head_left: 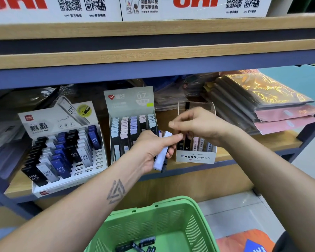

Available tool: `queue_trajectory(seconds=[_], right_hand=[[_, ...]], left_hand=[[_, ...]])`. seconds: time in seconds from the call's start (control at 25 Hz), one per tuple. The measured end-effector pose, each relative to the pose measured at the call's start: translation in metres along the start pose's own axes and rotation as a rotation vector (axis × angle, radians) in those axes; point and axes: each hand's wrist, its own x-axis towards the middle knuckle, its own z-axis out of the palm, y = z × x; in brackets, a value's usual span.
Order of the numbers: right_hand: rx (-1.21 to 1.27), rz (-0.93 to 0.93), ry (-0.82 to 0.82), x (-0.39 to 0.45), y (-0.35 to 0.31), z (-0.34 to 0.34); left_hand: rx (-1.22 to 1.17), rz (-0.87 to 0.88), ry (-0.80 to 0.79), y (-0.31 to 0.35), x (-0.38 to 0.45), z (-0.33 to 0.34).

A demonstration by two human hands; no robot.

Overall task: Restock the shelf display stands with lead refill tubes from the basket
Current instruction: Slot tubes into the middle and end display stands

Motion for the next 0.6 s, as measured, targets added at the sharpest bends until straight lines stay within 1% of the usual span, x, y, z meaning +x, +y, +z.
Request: queue_trajectory(seconds=[0.08, 0.16, 0.2, 0.28, 0.36, 0.4, 0.52, 0.6], right_hand=[[0.055, 0.044, -0.07, -0.003, 0.0, 0.007], [0.114, 0.072, -0.096, -0.003, -0.001, 0.011], [0.139, 0.077, -0.092, -0.003, -0.002, 0.012], [0.206, 0.076, -0.022, -0.002, -0.003, 0.005], [0.286, 0.079, 0.057, -0.002, 0.0, -0.009], [0.333, 0.083, 0.072, -0.002, 0.003, -0.018], [0.431, 0.085, 0.051, -0.004, 0.01, -0.031], [0.359, 0.062, 0.026, -0.004, 0.014, -0.033]], left_hand=[[0.053, 0.028, -0.001, -0.002, -0.001, 0.004], [0.076, 0.044, 0.001, -0.003, -0.002, 0.006], [0.077, 0.046, -0.01, -0.003, -0.003, 0.007], [0.039, 0.024, -0.075, 0.0, -0.006, 0.005], [-0.054, -0.028, -0.141, 0.002, -0.008, 0.003], [-0.099, -0.053, -0.149, 0.002, -0.009, 0.002], [-0.152, -0.06, -0.14, 0.003, -0.01, -0.004], [-0.122, -0.003, -0.118, 0.004, -0.01, -0.005]])
